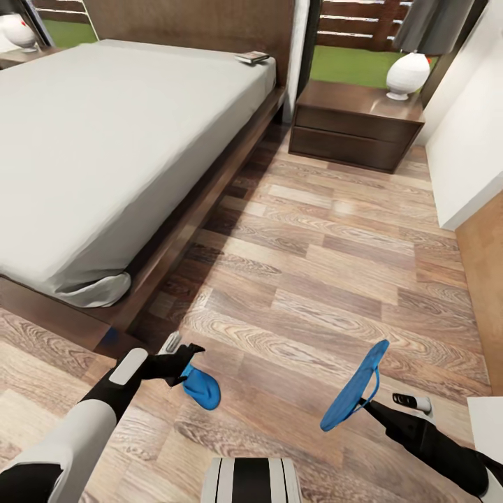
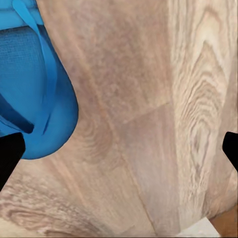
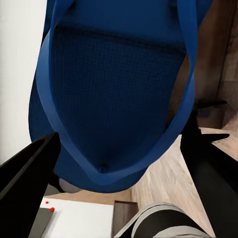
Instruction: In the bedroom, move the book from the bed onto either nightstand, and place the two sandals side by side next to the bed.
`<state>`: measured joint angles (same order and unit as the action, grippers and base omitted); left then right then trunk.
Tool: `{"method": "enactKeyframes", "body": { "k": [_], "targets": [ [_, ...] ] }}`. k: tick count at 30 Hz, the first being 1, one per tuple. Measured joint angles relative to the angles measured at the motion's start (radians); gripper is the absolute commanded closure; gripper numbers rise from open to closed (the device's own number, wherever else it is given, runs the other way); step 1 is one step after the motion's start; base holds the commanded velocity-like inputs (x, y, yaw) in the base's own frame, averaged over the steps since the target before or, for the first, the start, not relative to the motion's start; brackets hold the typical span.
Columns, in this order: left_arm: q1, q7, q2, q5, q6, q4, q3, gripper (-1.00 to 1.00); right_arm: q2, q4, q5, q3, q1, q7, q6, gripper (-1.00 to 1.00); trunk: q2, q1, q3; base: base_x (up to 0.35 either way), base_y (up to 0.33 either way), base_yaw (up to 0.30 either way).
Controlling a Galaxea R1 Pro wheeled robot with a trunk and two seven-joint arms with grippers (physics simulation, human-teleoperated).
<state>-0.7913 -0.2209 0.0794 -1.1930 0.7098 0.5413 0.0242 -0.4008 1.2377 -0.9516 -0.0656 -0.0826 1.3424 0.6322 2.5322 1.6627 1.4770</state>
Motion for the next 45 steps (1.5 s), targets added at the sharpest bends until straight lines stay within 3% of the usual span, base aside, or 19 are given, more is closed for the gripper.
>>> {"method": "enactKeyframes", "body": {
  "k": [11, 21, 25, 35, 39, 45],
  "targets": [
    [0.097, 0.249, 0.054, 0.021, 0.018, 0.007, 0.019, -1.0, 0.003, -0.072, 0.004, 0.007, 0.0, -0.008, -0.004, 1.0, -0.003, -0.005, -0.042, 0.0, 0.0, 0.0],
    [0.2, 0.598, 0.08, 0.134, 0.016, 0.01, 0.026, -1.0, 0.005, -0.127, 0.008, 0.016, 0.0, -0.029, -0.004, 1.0, -0.005, -0.009, -0.081, 0.0, 0.0, 0.0],
    [0.232, 0.689, 0.086, 0.151, 0.015, 0.01, 0.025, -1.0, 0.005, -0.129, 0.007, 0.016, 0.0, -0.041, -0.004, 1.0, -0.006, -0.011, -0.097, 0.0, 0.0, 0.0],
    [0.282, 0.881, 0.111, 0.159, 0.012, 0.008, 0.027, -1.0, 0.021, -0.13, 0.008, 0.019, 0.0, -0.113, -0.004, 1.0, -0.008, -0.016, -0.135, 0.0, 0.0, 0.0],
    [0.293, 0.932, 0.123, 0.159, 0.013, 0.013, 0.028, -1.0, 0.028, -0.13, 0.004, 0.021, 0.0, -0.152, -0.004, 1.0, -0.009, -0.018, -0.151, 0.0, 0.0, 0.0],
    [0.297, 0.958, 0.123, 0.159, 0.014, 0.015, 0.031, -1.0, 0.044, -0.13, 0.004, 0.022, 0.0, -0.202, -0.003, 1.0, -0.011, -0.02, -0.174, 0.0, 0.0, 0.0]
  ]
}}
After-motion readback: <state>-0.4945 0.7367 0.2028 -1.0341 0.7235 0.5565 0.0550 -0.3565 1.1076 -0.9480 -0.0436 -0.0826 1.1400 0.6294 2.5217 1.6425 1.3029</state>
